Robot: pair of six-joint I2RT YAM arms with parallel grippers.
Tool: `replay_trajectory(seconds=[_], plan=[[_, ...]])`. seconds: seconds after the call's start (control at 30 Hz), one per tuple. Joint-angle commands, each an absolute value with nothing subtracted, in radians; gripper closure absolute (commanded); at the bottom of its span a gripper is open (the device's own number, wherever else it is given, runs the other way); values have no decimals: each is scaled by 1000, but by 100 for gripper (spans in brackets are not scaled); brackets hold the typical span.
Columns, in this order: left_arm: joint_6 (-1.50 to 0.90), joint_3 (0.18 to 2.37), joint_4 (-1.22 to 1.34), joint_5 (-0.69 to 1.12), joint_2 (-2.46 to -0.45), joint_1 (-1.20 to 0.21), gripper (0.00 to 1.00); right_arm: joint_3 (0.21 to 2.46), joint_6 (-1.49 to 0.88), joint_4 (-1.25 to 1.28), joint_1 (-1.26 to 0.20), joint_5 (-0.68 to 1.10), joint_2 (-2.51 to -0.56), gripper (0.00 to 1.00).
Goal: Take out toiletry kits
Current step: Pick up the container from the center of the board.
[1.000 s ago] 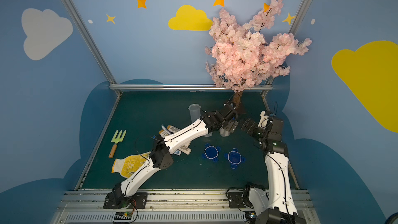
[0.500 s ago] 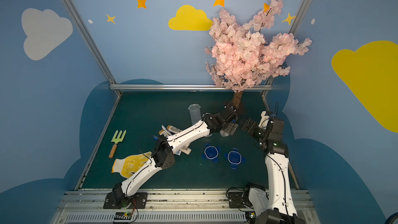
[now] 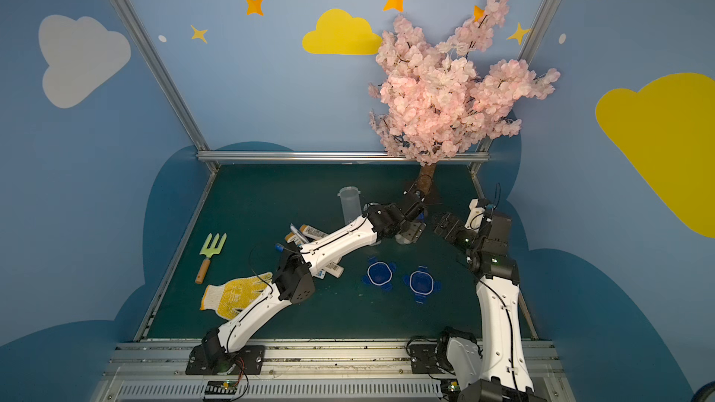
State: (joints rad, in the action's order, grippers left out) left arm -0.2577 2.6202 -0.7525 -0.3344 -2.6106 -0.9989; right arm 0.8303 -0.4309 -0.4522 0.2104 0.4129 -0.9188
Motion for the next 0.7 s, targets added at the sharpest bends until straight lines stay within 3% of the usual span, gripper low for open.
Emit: replay_trajectory(seconds=[0.0, 0.3, 0.67], plan=[[-238, 2594, -750, -360, -2517, -1000, 45, 825, -413, -453, 216, 423, -920, 3], [-285, 2363, -788, -457, -2241, -1011, 54, 822, -414, -418, 216, 469, -936, 3], [-396, 1637, -523, -445, -1723, -964, 50, 826, -429, -357, 194, 581, -991, 3]])
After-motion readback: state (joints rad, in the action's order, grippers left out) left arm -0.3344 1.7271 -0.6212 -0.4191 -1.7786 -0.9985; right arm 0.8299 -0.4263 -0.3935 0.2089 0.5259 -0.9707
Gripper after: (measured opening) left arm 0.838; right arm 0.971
